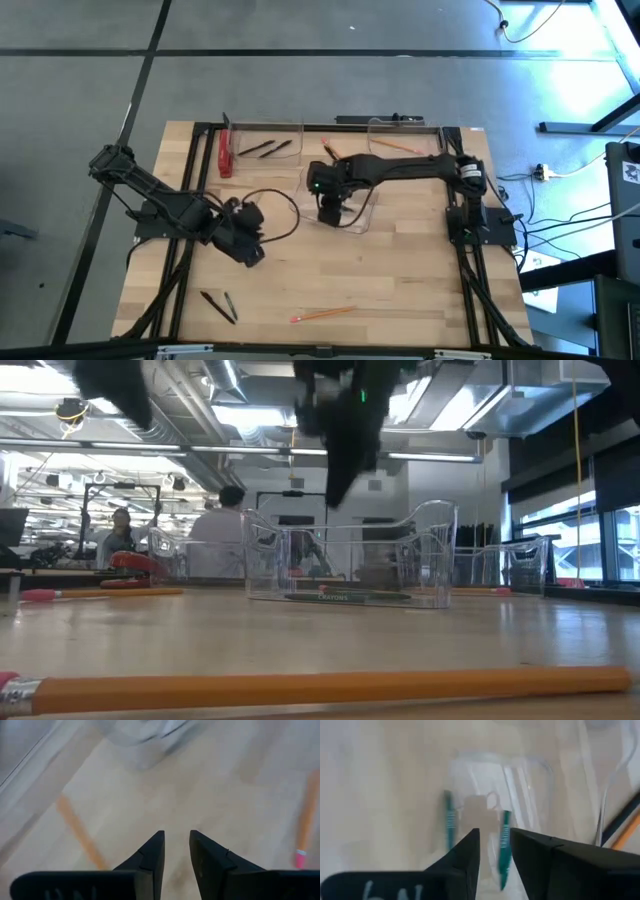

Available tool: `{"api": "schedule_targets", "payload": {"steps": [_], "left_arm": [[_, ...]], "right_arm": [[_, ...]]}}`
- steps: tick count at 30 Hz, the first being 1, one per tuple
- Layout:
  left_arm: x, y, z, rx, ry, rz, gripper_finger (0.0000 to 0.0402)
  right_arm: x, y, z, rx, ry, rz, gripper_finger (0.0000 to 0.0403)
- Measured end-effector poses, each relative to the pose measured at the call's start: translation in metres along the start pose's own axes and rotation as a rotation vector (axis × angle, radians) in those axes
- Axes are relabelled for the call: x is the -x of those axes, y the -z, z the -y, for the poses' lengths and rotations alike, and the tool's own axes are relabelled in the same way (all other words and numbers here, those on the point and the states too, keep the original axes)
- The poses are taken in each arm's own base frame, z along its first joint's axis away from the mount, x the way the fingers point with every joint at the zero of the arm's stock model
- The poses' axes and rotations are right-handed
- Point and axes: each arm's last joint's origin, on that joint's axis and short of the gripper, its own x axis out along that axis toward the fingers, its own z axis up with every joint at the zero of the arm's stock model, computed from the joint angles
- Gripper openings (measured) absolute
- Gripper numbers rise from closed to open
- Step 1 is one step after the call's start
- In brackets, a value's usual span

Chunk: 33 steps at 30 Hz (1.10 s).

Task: Sort crayons/erasers/pens/pencils in bins
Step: Put the orange pencil into the top right transparent bin

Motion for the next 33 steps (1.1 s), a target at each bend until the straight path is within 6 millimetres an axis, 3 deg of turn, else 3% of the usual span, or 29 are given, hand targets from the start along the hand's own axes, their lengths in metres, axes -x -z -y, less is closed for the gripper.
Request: {"api": "schedule_targets", "payload": {"steps": [6,10,16,20,28,33], "left_arm": [[0.005,0.016,-0.018,0.260,-0.183,-0.146,0.0083],[0.006,0.020,-0.019,0.410,-0.215,-0.195,0.0083],[0.002,0.019,-0.022,0.552,-0.236,-0.243,0.0083],[-0.015,0.029,-0.030,0.588,-0.294,-0.323,0.0083],[-0.071,0.055,-0.043,0.598,-0.228,-0.334,0.0083],[-0.090,0.071,-0.060,0.600,-0.300,-0.344,0.0083]], "right_arm": [[0.054,-0.011,-0.047,0.196,-0.055,0.082,0.0105],[0.072,-0.010,-0.075,0.284,-0.092,0.136,0.0104],[0.087,-0.006,-0.100,0.339,-0.128,0.189,0.0104],[0.090,-0.004,-0.107,0.353,-0.096,0.204,0.0104],[0.090,-0.004,-0.106,0.353,-0.086,0.202,0.0104],[0.090,-0.004,-0.107,0.349,-0.086,0.202,0.0104]]}}
